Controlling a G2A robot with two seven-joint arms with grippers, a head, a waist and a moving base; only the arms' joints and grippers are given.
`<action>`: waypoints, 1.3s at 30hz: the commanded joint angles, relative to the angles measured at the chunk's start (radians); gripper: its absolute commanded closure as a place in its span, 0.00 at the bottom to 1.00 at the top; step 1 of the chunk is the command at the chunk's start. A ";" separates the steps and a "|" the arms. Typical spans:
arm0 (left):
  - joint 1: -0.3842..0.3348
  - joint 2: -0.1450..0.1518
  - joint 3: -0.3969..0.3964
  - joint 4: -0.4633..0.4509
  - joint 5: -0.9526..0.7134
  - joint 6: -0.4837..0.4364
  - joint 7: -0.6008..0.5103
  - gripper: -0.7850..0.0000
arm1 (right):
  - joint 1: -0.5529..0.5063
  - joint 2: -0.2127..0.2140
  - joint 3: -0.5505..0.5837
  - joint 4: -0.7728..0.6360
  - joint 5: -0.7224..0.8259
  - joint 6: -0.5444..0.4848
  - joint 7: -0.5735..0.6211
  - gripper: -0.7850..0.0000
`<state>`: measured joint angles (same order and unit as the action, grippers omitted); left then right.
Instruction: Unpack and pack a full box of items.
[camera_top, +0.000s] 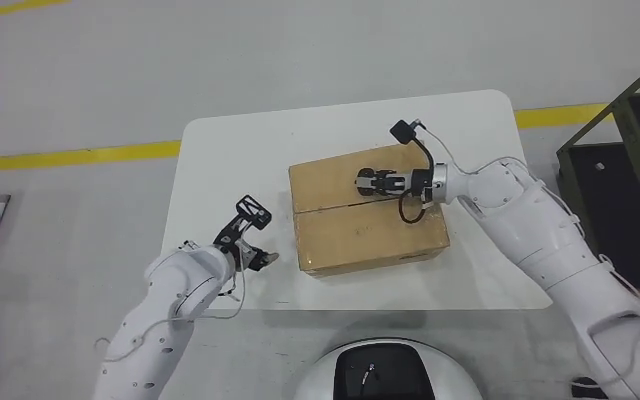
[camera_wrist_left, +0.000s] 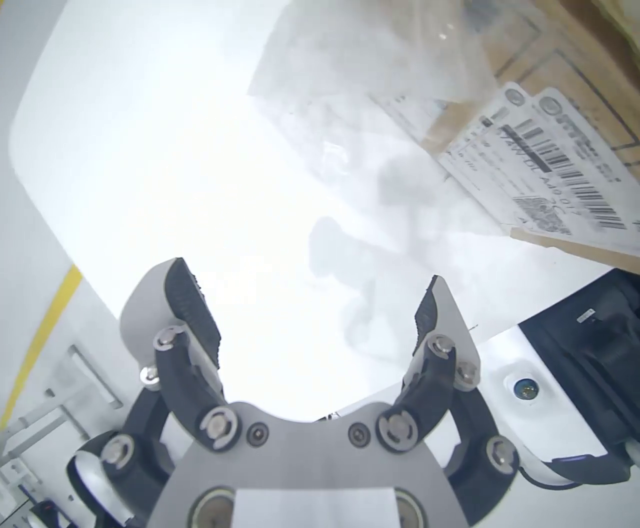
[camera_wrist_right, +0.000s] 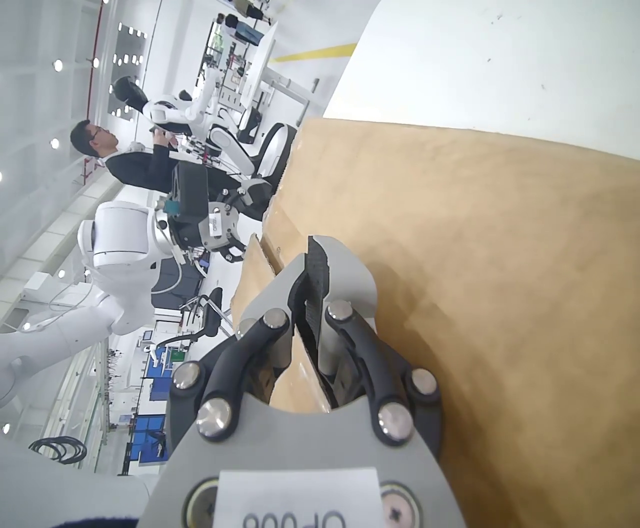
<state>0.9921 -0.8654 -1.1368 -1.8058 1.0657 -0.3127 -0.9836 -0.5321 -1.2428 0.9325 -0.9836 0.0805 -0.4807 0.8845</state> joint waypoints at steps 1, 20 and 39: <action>-0.006 -0.007 0.022 0.012 -0.014 -0.004 0.034 0.00 | 0.002 -0.002 -0.003 0.006 0.001 -0.002 -0.001 1.00; -0.134 -0.076 0.159 0.124 0.147 0.136 0.261 0.00 | 0.009 -0.014 -0.009 0.023 0.001 -0.006 0.002 1.00; -0.056 -0.080 0.035 0.014 0.239 0.258 0.289 0.00 | 0.016 -0.016 0.000 0.026 -0.011 -0.006 0.022 1.00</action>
<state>0.9333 -0.9446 -1.0972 -1.7863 1.3039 -0.0548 -0.6916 -0.5170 -1.2594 0.9332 -0.9577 0.0758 -0.4885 0.9034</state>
